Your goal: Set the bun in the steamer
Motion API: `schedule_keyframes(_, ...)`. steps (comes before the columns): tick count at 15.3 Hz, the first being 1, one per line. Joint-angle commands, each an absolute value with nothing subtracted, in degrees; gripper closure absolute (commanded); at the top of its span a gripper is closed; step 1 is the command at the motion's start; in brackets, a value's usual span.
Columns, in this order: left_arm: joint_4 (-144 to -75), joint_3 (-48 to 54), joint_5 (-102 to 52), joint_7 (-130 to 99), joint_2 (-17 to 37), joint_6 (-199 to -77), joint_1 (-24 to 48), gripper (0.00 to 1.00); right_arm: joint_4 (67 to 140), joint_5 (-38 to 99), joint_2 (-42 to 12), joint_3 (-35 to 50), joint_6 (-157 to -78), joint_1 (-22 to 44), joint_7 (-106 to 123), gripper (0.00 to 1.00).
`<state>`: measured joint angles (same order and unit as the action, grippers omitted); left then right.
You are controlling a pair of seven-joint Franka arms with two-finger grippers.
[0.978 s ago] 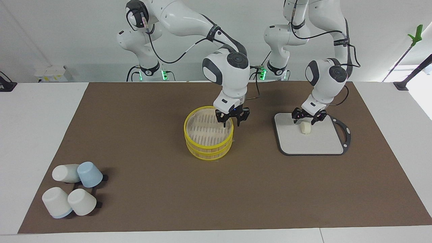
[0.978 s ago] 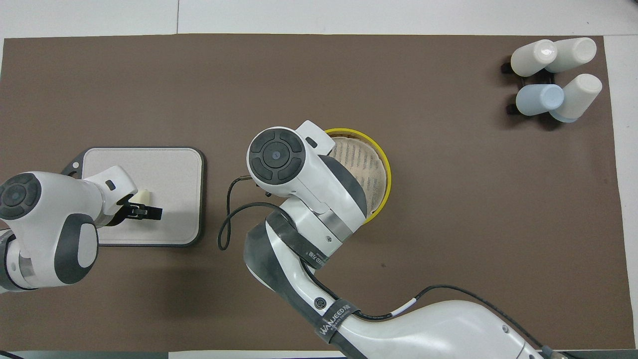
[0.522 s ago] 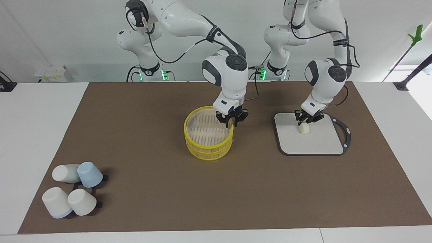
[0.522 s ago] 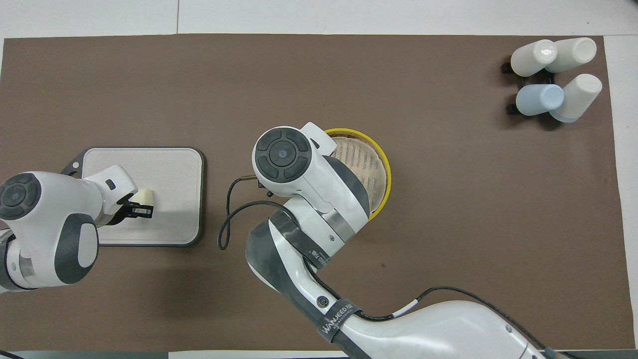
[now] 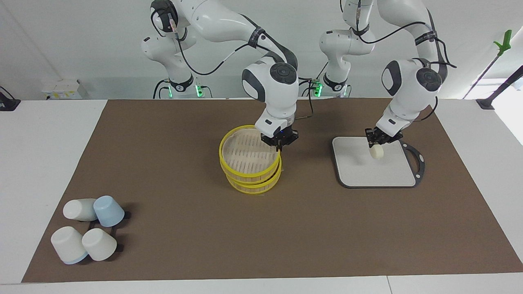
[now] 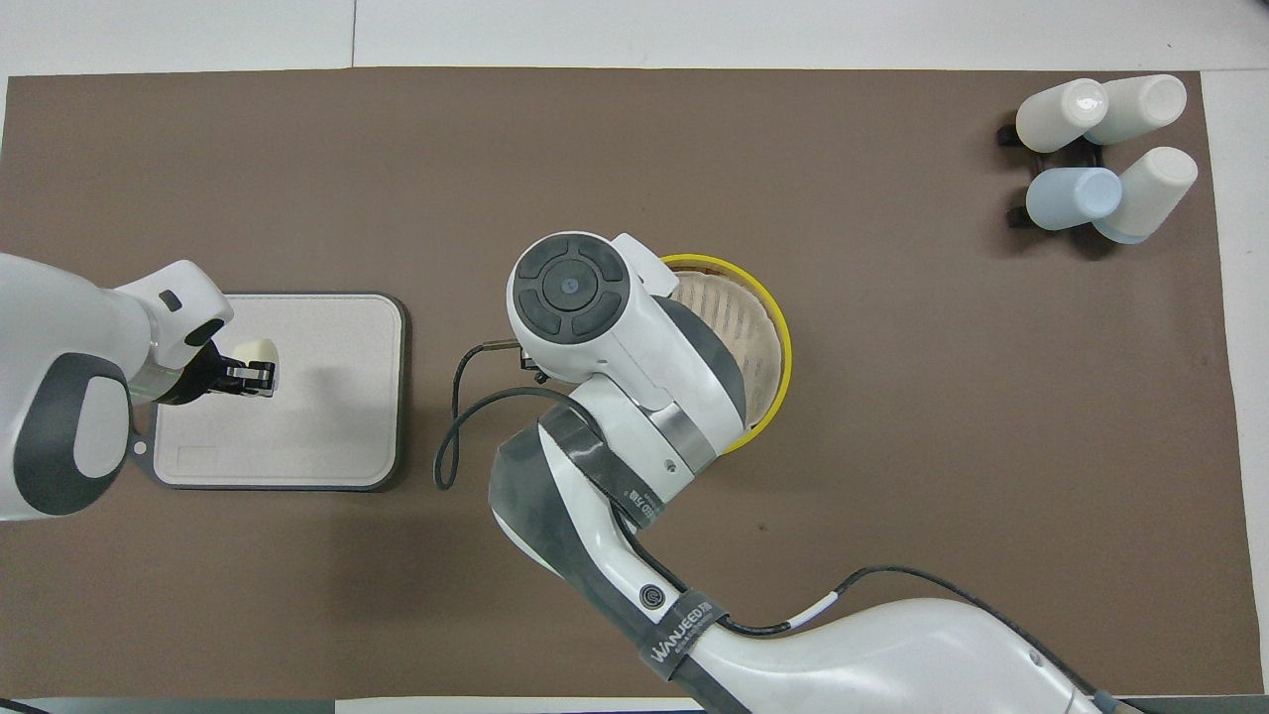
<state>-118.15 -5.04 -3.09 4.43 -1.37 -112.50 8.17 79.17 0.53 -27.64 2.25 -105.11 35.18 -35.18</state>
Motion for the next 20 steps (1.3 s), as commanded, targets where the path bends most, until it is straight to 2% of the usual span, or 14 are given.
schedule_keyframes(1, -109.27, -5.36, -5.27, 0.02, 0.35, -104.08, 10.19, 0.75, 75.76, 0.79, -22.44, 2.37, -95.13, 27.63, -25.00, 1.00)
schedule_keyframes(4, -106.00, -5.36, -7.02, -8.92, 0.44, -103.27, 15.88, 0.75, 76.20, 0.01, -18.12, 2.29, -83.35, 17.96, -12.26, 1.00)
schedule_keyframes(7, -105.74, -5.36, -7.12, -26.31, 2.63, -111.59, 27.38, 0.76, 78.65, -5.52, -14.51, 2.29, -79.19, 11.36, -0.74, 1.00)
schedule_keyframes(10, -98.19, -5.36, -6.86, -41.27, 14.55, -119.32, 38.29, 0.76, 81.99, -7.03, -12.13, 2.29, -79.19, 5.91, 6.49, 1.00)
schedule_keyframes(14, -98.96, -5.54, -6.33, -45.26, 22.40, -128.65, 47.01, 0.76, 84.20, -7.03, -11.25, 2.29, -80.16, 3.34, 10.02, 1.00)
schedule_keyframes(18, -101.51, -5.36, -5.01, -44.74, 23.81, -133.85, 47.46, 0.76, 86.22, -7.03, -10.55, 2.37, -81.74, 4.04, 9.67, 1.00)
schedule_keyframes(19, -101.69, -5.36, -5.01, -44.74, 23.82, -134.90, 47.46, 0.74, 86.22, -7.03, -10.46, 2.37, -81.83, 4.13, 9.58, 1.00)
schedule_keyframes(20, -101.69, -5.27, -5.10, -45.08, 23.82, -134.65, 47.55, 0.59, 86.22, -7.03, -10.46, 2.37, -81.74, 4.13, 9.58, 1.00)
